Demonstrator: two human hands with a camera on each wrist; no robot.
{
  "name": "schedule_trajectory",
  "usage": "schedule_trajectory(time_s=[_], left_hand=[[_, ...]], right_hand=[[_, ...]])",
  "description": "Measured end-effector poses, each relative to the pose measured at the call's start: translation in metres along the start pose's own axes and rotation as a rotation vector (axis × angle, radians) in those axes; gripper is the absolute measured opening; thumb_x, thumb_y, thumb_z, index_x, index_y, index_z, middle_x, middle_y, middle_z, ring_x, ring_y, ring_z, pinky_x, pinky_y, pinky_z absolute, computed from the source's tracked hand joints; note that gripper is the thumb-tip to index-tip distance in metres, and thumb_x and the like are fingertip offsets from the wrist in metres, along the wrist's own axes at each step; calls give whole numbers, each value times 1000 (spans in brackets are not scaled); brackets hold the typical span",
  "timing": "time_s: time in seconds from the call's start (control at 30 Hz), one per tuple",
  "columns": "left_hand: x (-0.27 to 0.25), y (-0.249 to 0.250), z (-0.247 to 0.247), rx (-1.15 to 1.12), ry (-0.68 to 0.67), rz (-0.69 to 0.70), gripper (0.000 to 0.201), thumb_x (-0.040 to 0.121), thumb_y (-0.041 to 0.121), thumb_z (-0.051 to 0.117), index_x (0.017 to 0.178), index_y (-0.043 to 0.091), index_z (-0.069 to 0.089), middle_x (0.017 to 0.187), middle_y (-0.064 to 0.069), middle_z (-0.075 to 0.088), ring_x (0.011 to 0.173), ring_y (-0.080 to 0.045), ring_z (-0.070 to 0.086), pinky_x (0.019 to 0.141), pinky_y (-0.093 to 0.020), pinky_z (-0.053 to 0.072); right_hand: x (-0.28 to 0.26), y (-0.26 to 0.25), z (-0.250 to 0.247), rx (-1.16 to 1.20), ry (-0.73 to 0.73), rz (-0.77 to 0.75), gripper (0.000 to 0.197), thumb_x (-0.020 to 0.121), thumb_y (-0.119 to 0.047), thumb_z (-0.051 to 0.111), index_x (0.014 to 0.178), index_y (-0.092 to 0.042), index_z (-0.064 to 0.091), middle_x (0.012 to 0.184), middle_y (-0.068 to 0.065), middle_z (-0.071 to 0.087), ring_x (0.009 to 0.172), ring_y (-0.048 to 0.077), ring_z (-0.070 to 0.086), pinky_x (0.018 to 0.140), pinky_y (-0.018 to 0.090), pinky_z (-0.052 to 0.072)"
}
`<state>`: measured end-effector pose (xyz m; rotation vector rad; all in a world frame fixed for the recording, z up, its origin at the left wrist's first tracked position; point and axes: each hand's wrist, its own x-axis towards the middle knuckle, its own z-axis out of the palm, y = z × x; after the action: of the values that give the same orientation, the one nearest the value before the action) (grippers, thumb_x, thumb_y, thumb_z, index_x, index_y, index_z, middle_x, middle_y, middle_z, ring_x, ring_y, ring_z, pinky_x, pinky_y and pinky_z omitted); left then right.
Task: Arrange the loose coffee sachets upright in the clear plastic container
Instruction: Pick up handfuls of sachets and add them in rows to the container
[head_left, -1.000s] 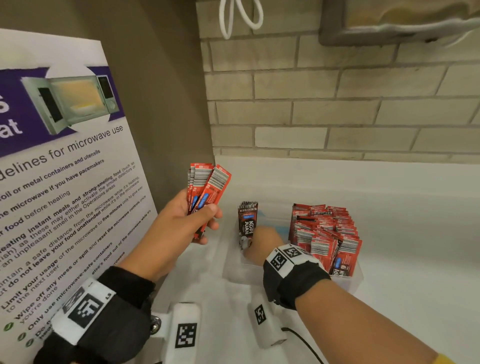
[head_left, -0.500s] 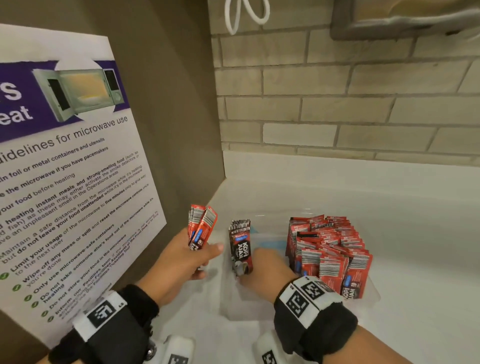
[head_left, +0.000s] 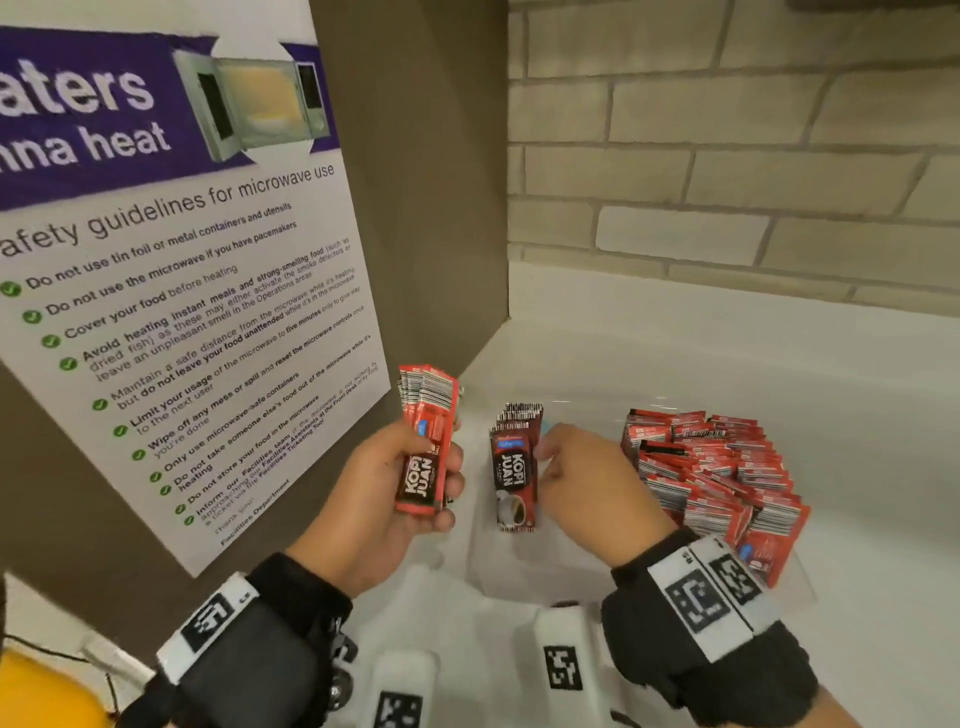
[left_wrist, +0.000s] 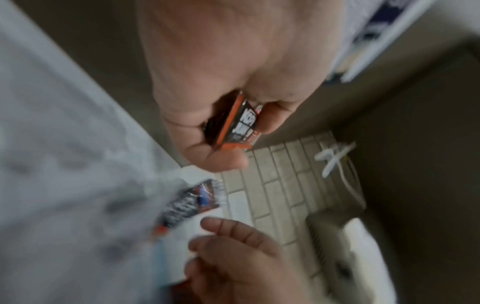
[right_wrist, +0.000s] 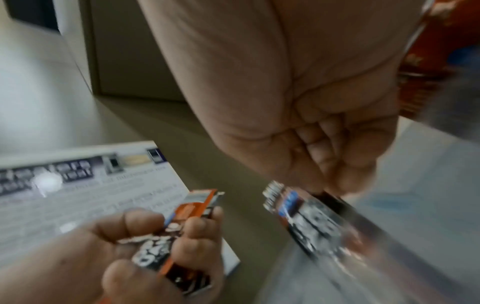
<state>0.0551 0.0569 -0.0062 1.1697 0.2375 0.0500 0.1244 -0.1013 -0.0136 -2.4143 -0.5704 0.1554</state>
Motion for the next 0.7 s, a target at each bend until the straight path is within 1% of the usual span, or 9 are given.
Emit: schedule_trajectory(time_s=[0.07, 0.13, 0.2, 0.33, 0.4, 0.5, 0.6, 0.67, 0.7], left_hand=[[-1, 5, 7, -95, -93, -28, 36, 74, 17, 46, 108, 9, 55, 72, -6, 58, 57, -16, 53, 44, -26, 44], [1, 4, 14, -97, -93, -17, 29, 84, 12, 45, 111, 8, 54, 78, -8, 65, 62, -18, 62, 51, -32, 53], [4, 2, 16, -64, -43, 12, 24, 93, 7, 42, 113, 9, 55, 86, -9, 71, 69, -19, 68, 60, -39, 58], [10, -4, 9, -39, 68, 78, 26, 95, 5, 41, 113, 11, 58, 92, -9, 74, 75, -20, 71, 66, -42, 60], [10, -8, 5, -18, 127, 103, 25, 96, 5, 40, 110, 13, 59, 89, -8, 73, 72, -18, 70, 66, -41, 60], [10, -15, 0, 45, 183, 103, 24, 95, 5, 38, 106, 13, 58, 80, -5, 69, 65, -15, 65, 63, -37, 58], [10, -22, -1, 70, 200, 79, 22, 94, 5, 38, 102, 14, 56, 76, -3, 65, 60, -13, 59, 56, -31, 53], [9, -25, -3, 70, 201, 77, 22, 92, 4, 38, 100, 14, 56, 74, -3, 64, 60, -14, 58, 54, -30, 51], [9, -27, -4, 70, 202, 79, 22, 92, 4, 38, 100, 15, 56, 74, -3, 64, 60, -14, 57, 55, -30, 51]], right_hand=[[-2, 1, -3, 125, 143, -31, 30, 88, -3, 49, 116, -11, 52, 105, 4, 58, 87, 14, 54, 62, 16, 36], [0, 5, -5, 197, 197, -44, 33, 88, -2, 50, 118, -12, 48, 103, 2, 52, 80, 10, 50, 57, 11, 35], [4, 11, -9, 215, 186, -51, 34, 88, -2, 50, 120, -12, 45, 102, 1, 49, 79, 9, 48, 57, 6, 35], [8, 25, -13, 248, 113, 3, 27, 87, -6, 53, 112, -13, 45, 96, 1, 51, 74, 6, 48, 54, 8, 33], [7, 24, -9, 203, 71, -15, 22, 87, -8, 55, 105, -14, 46, 94, 0, 53, 74, 7, 49, 55, 10, 33], [6, 17, 1, 147, 30, -69, 17, 86, -9, 57, 102, -11, 50, 97, 2, 55, 87, 14, 52, 62, 10, 34], [5, 13, 5, 111, 17, -92, 17, 89, -10, 55, 106, -12, 54, 107, 1, 52, 96, 13, 51, 67, 13, 34], [4, 12, 4, 109, 21, -83, 20, 90, -11, 54, 110, -13, 54, 112, 1, 48, 96, 13, 51, 70, 13, 34], [3, 11, 3, 112, 27, -71, 23, 90, -11, 54, 113, -13, 53, 114, 1, 47, 95, 13, 51, 67, 11, 34]])
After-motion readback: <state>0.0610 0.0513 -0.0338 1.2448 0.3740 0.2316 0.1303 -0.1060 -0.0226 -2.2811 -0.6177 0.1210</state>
